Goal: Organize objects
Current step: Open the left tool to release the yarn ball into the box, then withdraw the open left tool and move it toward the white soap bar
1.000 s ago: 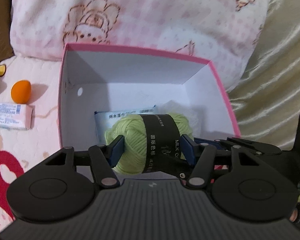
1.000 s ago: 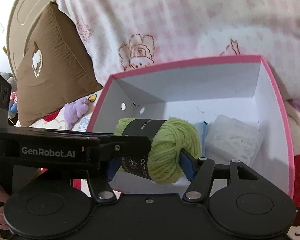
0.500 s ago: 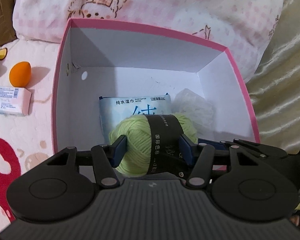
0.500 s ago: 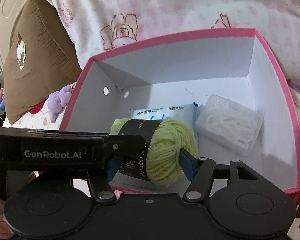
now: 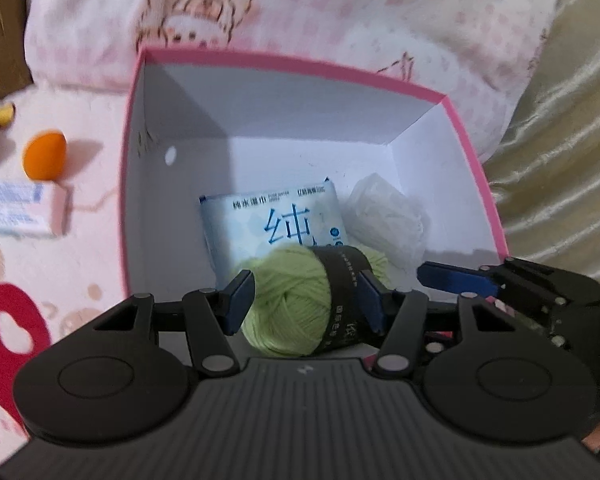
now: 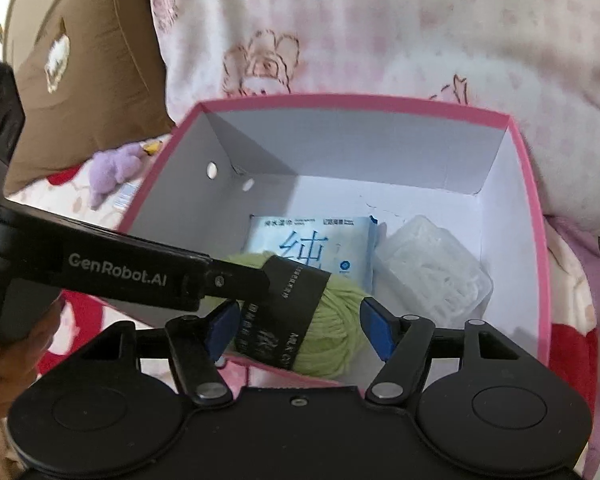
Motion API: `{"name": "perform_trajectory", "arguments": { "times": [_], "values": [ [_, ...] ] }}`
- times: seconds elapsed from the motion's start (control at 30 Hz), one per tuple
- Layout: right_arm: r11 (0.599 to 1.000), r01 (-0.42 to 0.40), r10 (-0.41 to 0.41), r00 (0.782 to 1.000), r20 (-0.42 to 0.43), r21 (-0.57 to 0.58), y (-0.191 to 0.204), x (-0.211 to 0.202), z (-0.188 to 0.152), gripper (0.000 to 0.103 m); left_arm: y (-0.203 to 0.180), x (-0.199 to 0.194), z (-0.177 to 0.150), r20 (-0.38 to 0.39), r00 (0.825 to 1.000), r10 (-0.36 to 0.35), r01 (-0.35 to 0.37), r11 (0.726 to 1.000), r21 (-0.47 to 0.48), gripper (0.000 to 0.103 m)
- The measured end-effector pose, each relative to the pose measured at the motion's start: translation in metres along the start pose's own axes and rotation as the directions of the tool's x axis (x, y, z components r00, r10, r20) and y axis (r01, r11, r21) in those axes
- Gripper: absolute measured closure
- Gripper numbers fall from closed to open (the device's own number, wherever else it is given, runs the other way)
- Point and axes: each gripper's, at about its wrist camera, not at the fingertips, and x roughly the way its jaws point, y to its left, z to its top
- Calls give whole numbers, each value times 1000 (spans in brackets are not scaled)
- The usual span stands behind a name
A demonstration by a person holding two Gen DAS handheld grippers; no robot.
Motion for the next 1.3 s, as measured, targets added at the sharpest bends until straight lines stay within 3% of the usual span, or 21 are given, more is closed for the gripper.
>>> {"name": "perform_trajectory", "arguments": {
  "times": [0.33,0.73,0.9,1.3],
  "values": [
    [1000,-23,22,997,72,1,15,-44,-8,32,-13,-46,-5,1,999,47,-47,995,82,45],
    [999,25,-21,990,136,-27,54,-95,-24,29,-24,-122,-21,38,999,26,-30,991,128,37],
    [996,80,-72,986,151,-47,72,-112,-29,28,-25,-149,-27,47,999,-1,-6,990,144,36],
    [994,100,-92,986,136,-49,102,-136,-39,22,-14,-192,-44,54,998,-24,16,988,151,32]
  ]
}}
